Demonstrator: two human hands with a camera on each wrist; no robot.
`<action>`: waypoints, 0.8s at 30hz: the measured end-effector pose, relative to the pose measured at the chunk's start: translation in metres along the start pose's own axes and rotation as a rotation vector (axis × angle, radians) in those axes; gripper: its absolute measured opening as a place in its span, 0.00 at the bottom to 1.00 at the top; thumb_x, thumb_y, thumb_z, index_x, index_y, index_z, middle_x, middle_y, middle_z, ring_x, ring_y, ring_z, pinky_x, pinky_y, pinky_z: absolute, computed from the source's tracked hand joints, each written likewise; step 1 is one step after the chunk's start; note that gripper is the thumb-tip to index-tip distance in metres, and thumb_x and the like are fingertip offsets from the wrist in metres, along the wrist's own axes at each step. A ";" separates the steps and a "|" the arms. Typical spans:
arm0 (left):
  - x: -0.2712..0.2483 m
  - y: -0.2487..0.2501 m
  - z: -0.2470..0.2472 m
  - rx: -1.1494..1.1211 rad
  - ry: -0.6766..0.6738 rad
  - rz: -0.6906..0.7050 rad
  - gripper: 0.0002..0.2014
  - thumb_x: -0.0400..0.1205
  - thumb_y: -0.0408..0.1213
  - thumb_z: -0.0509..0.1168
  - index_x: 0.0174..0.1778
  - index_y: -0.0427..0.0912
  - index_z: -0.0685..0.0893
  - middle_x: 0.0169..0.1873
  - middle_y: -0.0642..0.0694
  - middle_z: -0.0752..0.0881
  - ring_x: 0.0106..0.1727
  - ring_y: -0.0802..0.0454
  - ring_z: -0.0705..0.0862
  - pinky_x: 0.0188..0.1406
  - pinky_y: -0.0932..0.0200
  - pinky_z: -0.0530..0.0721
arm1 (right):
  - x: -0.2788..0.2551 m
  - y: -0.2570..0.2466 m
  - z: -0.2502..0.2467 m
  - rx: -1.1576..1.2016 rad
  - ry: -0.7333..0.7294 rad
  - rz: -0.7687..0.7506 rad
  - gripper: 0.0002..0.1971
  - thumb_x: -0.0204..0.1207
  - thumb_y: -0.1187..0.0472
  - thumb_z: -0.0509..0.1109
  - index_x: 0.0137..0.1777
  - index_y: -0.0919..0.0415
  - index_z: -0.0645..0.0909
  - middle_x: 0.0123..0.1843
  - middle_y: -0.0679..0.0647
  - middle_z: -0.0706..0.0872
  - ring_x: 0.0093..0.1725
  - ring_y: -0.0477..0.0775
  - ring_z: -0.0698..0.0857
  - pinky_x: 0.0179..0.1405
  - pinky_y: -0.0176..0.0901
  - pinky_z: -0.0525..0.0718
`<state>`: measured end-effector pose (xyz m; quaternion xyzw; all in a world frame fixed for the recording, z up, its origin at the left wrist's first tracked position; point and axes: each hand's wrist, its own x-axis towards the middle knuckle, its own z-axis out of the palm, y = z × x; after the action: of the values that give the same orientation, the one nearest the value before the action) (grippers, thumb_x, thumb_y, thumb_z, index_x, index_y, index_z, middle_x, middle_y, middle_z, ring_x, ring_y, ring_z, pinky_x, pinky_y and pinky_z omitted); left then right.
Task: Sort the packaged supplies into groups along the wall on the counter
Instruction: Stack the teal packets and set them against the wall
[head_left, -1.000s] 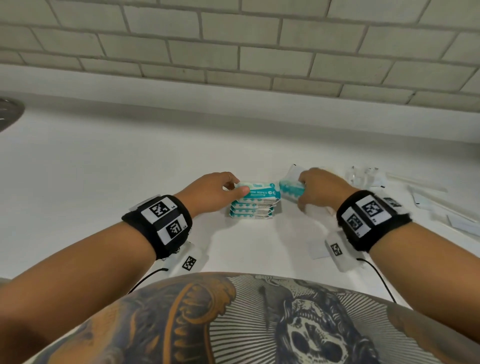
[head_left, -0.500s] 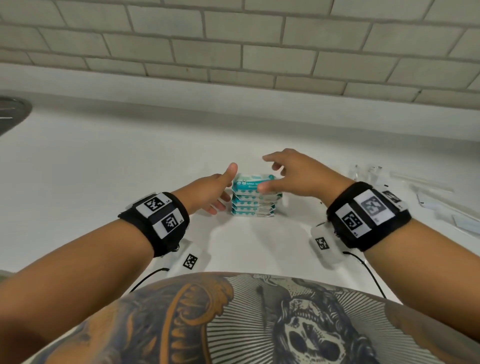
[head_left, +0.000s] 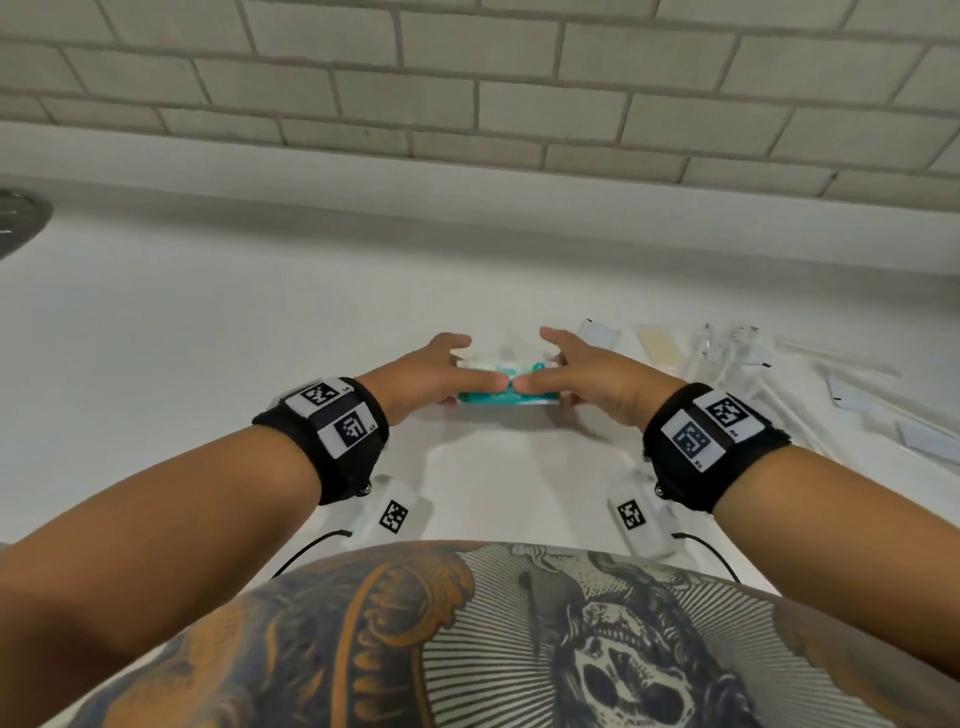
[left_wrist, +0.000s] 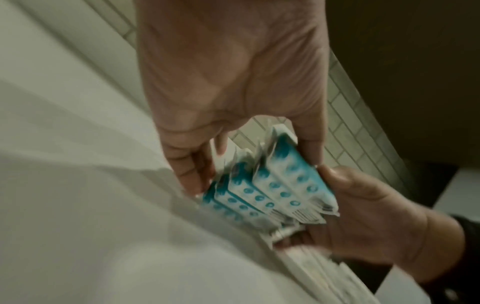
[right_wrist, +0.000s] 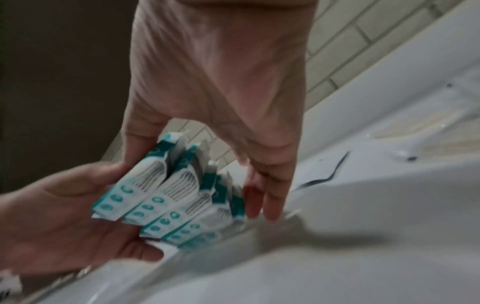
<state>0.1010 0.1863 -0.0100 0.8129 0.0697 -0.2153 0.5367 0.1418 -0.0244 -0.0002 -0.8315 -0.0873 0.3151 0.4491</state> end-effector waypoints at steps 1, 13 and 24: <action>0.001 -0.001 0.002 0.051 0.017 0.030 0.52 0.65 0.50 0.81 0.81 0.49 0.58 0.68 0.46 0.74 0.65 0.51 0.79 0.66 0.57 0.79 | 0.001 0.001 0.001 -0.106 0.037 -0.050 0.54 0.65 0.51 0.83 0.85 0.49 0.51 0.66 0.53 0.74 0.58 0.51 0.78 0.57 0.40 0.80; 0.005 -0.006 0.004 0.882 -0.094 -0.043 0.68 0.65 0.64 0.76 0.83 0.40 0.32 0.85 0.44 0.38 0.84 0.40 0.36 0.82 0.44 0.43 | 0.003 0.024 0.002 -0.780 -0.022 0.081 0.75 0.56 0.34 0.81 0.81 0.59 0.24 0.87 0.57 0.43 0.86 0.58 0.47 0.83 0.57 0.56; 0.027 -0.031 0.018 0.959 -0.148 0.007 0.69 0.61 0.77 0.67 0.82 0.50 0.28 0.82 0.42 0.29 0.80 0.34 0.26 0.78 0.32 0.35 | 0.009 0.032 0.023 -0.929 -0.049 0.114 0.65 0.65 0.24 0.64 0.82 0.58 0.25 0.86 0.56 0.30 0.84 0.61 0.31 0.81 0.67 0.41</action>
<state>0.1093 0.1796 -0.0533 0.9513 -0.0786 -0.2788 0.1055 0.1306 -0.0235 -0.0389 -0.9402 -0.1839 0.2865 0.0092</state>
